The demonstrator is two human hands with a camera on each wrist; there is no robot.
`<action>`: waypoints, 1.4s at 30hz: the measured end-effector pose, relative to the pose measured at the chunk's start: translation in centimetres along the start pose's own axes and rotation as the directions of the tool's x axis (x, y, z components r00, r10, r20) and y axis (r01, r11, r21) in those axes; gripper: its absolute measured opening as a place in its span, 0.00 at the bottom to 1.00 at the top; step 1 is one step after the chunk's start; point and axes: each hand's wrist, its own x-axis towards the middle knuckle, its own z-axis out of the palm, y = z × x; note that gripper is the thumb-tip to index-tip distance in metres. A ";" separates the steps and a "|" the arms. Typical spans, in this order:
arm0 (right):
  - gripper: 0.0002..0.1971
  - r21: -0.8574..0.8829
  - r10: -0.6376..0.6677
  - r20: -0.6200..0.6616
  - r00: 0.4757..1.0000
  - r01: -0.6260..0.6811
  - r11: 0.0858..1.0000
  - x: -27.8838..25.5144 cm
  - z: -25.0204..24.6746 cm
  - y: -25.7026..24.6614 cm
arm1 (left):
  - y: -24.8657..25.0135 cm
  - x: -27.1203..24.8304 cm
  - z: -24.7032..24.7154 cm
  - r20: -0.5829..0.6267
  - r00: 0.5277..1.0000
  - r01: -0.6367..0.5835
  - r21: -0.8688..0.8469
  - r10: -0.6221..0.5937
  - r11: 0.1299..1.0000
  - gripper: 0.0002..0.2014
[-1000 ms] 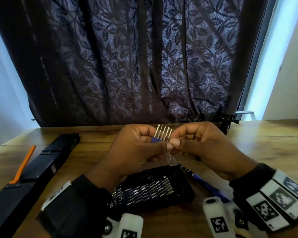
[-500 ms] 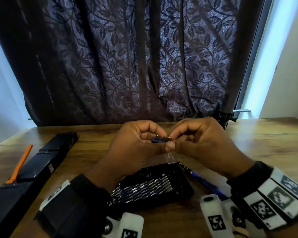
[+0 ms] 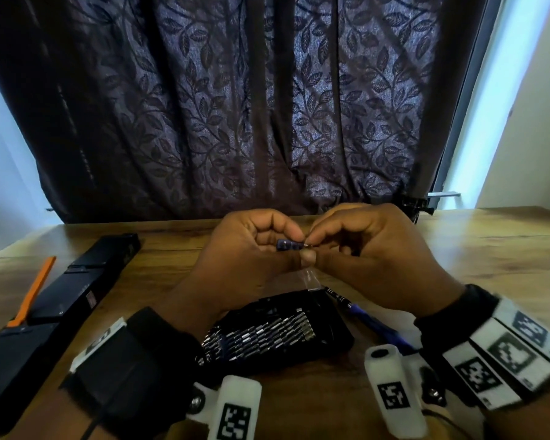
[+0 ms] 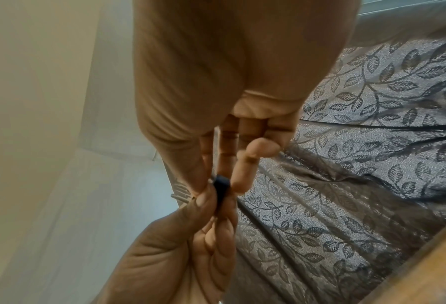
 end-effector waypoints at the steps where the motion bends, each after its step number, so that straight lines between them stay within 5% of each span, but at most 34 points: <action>1: 0.05 -0.020 0.016 -0.006 1.000 -0.016 1.000 0.0 0.0 -0.1 | 0.0 0.0 -0.1 0.004 1.000 0.001 0.026 -0.002 1.000 0.15; 8: 0.05 0.141 0.242 0.029 0.970 -0.244 0.959 0.1 0.1 0.9 | -0.3 -0.1 0.0 0.041 0.997 0.062 0.119 -0.067 0.991 0.19; 13: 0.04 0.263 0.274 0.040 0.961 -0.275 0.925 0.2 0.5 0.9 | -0.3 -0.1 -0.1 0.057 0.995 0.075 0.113 -0.082 0.991 0.18; 20: 0.05 0.278 0.343 0.021 0.939 -0.335 0.900 0.1 0.5 0.8 | -0.7 0.2 -0.3 0.095 0.990 0.091 0.148 -0.106 0.985 0.09; 25: 0.07 0.257 0.395 0.016 0.919 -0.385 0.886 0.2 0.7 0.4 | -0.5 0.3 -0.4 0.114 0.986 0.098 0.183 -0.120 0.978 0.15; 32: 0.04 0.271 0.488 0.014 0.873 -0.473 0.838 0.3 0.4 -0.1 | -0.6 0.4 -0.3 0.133 0.980 0.119 0.197 -0.147 0.973 0.11; 36: 0.04 0.238 0.543 -0.037 0.839 -0.521 0.820 0.6 -0.6 -0.2 | -0.6 0.2 -0.5 0.167 0.964 0.166 0.238 -0.209 0.957 0.10; 39: 0.04 -0.011 0.576 -0.052 0.816 -0.578 0.816 0.9 -2.5 1.1 | -0.7 0.1 -0.5 0.167 0.953 0.199 0.280 -0.252 0.939 0.13; 42: 0.04 -0.302 0.724 0.095 0.683 -0.673 0.675 0.8 -3.6 2.5 | -0.7 -0.1 -0.3 0.163 0.954 0.191 0.307 -0.250 0.932 0.18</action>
